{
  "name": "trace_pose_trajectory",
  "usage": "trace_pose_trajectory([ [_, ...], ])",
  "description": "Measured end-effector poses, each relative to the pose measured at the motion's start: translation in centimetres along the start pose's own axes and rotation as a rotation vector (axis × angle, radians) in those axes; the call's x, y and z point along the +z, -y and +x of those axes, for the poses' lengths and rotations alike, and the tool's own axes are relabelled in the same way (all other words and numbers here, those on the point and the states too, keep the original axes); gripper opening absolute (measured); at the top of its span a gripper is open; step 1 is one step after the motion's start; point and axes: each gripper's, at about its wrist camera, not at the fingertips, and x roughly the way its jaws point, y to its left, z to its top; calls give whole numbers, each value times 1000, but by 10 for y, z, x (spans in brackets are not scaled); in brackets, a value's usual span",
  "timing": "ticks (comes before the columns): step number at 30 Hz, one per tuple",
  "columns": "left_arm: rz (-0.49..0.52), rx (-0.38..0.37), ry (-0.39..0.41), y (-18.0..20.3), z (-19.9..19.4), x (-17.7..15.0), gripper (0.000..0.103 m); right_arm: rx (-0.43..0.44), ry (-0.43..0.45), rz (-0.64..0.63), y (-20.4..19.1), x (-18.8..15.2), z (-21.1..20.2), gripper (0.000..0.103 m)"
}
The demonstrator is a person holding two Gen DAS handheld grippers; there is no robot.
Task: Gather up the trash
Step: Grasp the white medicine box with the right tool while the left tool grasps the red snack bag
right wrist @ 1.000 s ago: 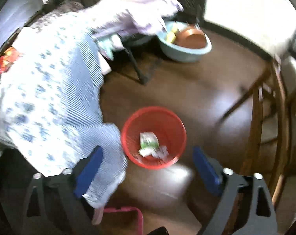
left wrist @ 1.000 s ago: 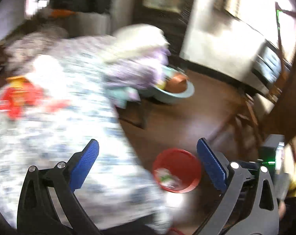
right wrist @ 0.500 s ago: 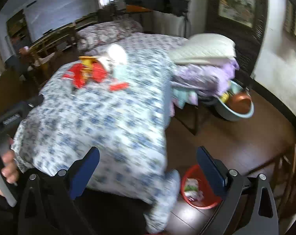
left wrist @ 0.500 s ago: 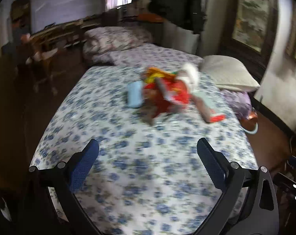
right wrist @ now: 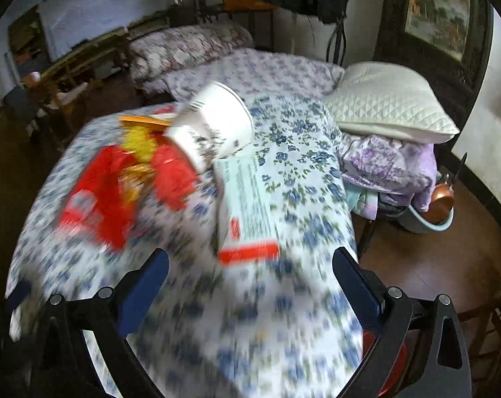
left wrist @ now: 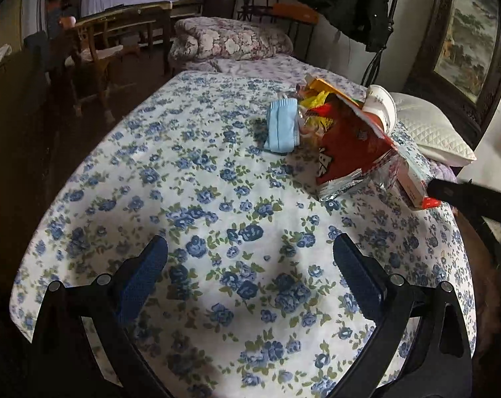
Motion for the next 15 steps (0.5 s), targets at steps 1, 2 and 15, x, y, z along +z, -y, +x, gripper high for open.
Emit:
trace_pose_trajectory([
  [1,2,-1,4,0,1,-1,96,-5,-8,-2,0,3,6,97],
  [2,10,9,18,0,2,-3,96,-17,-19,-6,-1,5,14,97],
  [15,-3,-20,54,2,1,-4,96,80,15,65,-10,-30,7,46],
])
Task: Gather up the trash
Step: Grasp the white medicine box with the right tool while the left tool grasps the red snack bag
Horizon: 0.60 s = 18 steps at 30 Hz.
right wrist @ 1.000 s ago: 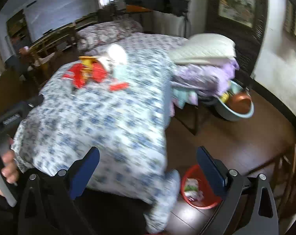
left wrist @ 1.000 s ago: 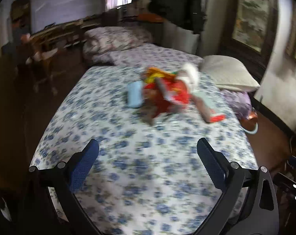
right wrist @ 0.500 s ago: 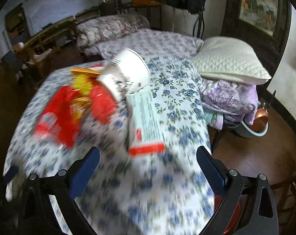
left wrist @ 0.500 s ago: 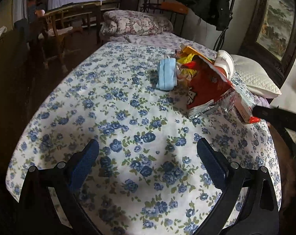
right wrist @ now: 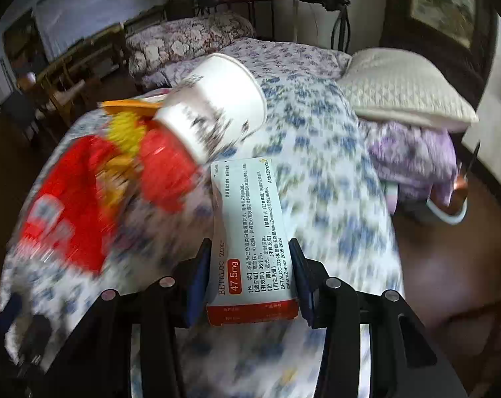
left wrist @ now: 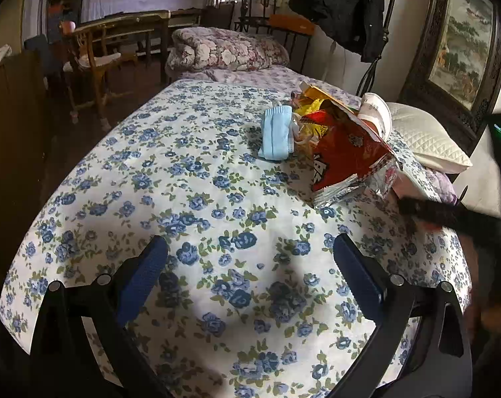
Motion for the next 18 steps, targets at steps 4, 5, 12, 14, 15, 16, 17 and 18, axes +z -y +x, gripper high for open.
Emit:
trace_pose_trajectory([
  [4,-14,-25,-38,1,-2,-1,96,3,60,18,-5,-44,-26,46],
  [5,-13,-34,-36,2,-5,-1,96,-10,81,6,-7,-53,-30,46],
  [12,64,-87,-23,42,-23,30,96,-42,128,-34,-13,-61,-33,47],
  [14,78,-109,-36,57,-20,50,96,-11,135,-8,-7,-60,-32,48],
  [15,83,-111,-41,62,-17,58,96,1,137,3,-5,-60,-33,48],
  [16,95,-109,-56,70,-10,68,96,4,138,5,-4,-60,-33,48],
  [17,109,-93,-75,77,-1,76,96,4,139,5,-4,-60,-34,48],
  [18,113,-86,-90,80,8,80,96,2,139,4,-4,-60,-34,48],
])
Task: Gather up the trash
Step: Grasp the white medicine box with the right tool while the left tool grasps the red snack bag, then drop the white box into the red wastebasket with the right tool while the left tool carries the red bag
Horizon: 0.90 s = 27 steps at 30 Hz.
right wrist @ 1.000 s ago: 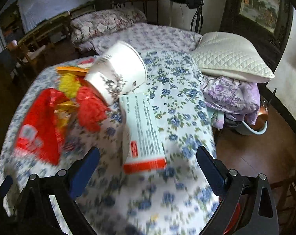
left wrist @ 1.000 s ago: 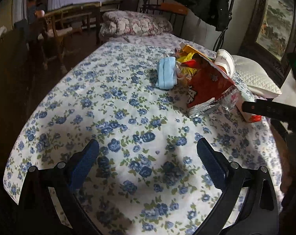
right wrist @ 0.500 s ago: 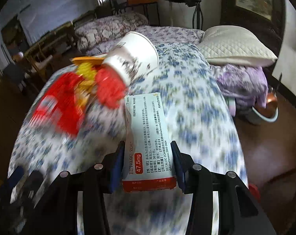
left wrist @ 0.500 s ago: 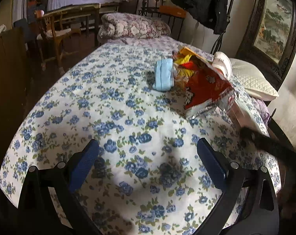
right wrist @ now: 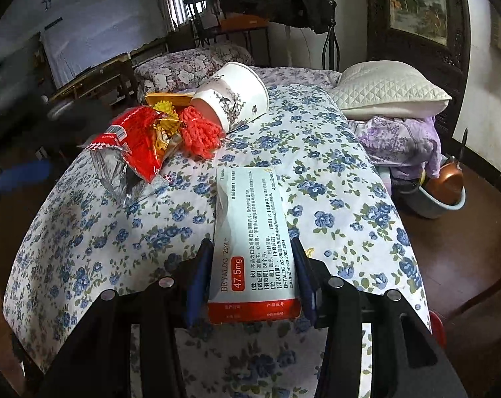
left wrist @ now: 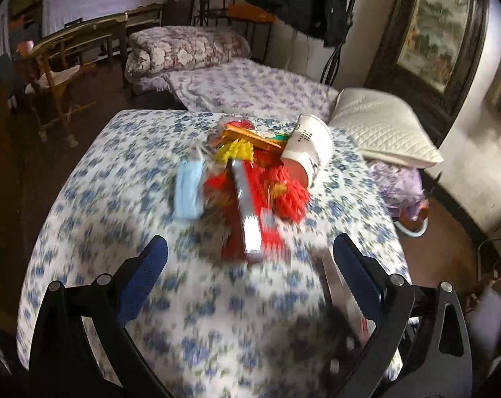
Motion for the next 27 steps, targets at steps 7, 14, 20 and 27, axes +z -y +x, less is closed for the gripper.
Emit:
trace_pose_trajectory([
  [7,5,111,-110,-2,60,7,77,24,2,13,3,0,-1,48],
  [14,-48,62,-71,-25,42,-7,29,40,3,24,4,0,-1,49],
  [20,-51,30,25,-41,-25,-38,29,25,7,19,3,-1,-1,46],
  [27,-59,18,43,-53,-68,-67,29,30,7,58,9,-2,-7,43],
])
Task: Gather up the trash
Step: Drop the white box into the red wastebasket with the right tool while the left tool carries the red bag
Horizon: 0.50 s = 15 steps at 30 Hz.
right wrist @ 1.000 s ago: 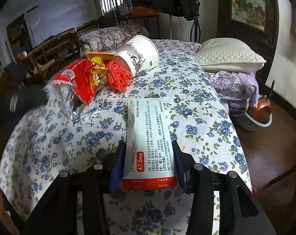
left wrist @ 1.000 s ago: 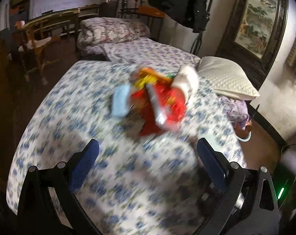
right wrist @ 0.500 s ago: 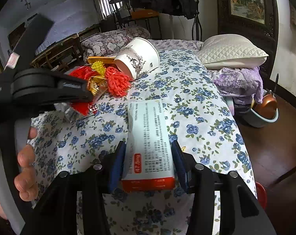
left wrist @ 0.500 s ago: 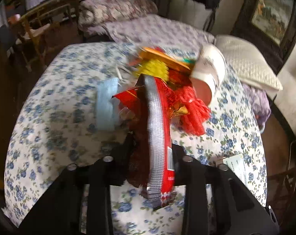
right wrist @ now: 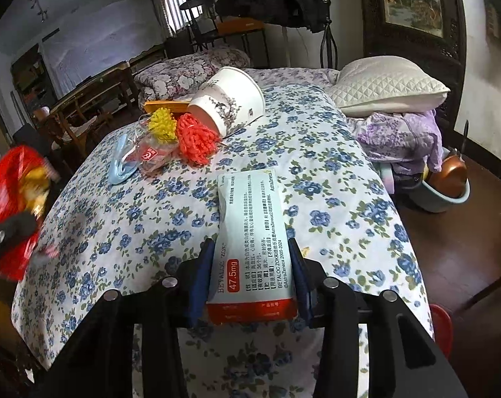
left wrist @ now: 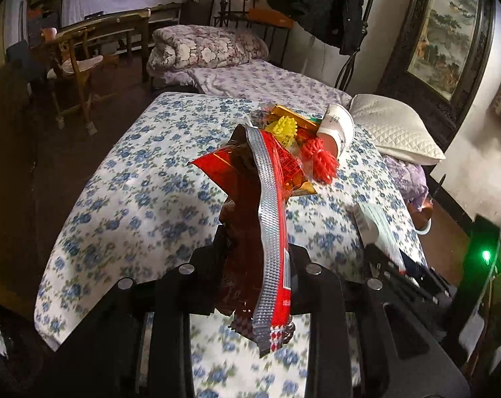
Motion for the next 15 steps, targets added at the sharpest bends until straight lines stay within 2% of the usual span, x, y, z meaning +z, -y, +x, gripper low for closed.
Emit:
trace_pose_trajectory([
  [6,3,-27,16,-1,-12,-6,29,2,21,27,5,3,-22,43],
  [15,-18,-49,-4,-3,-13,-17,29,13,55,23,7,6,-50,43],
])
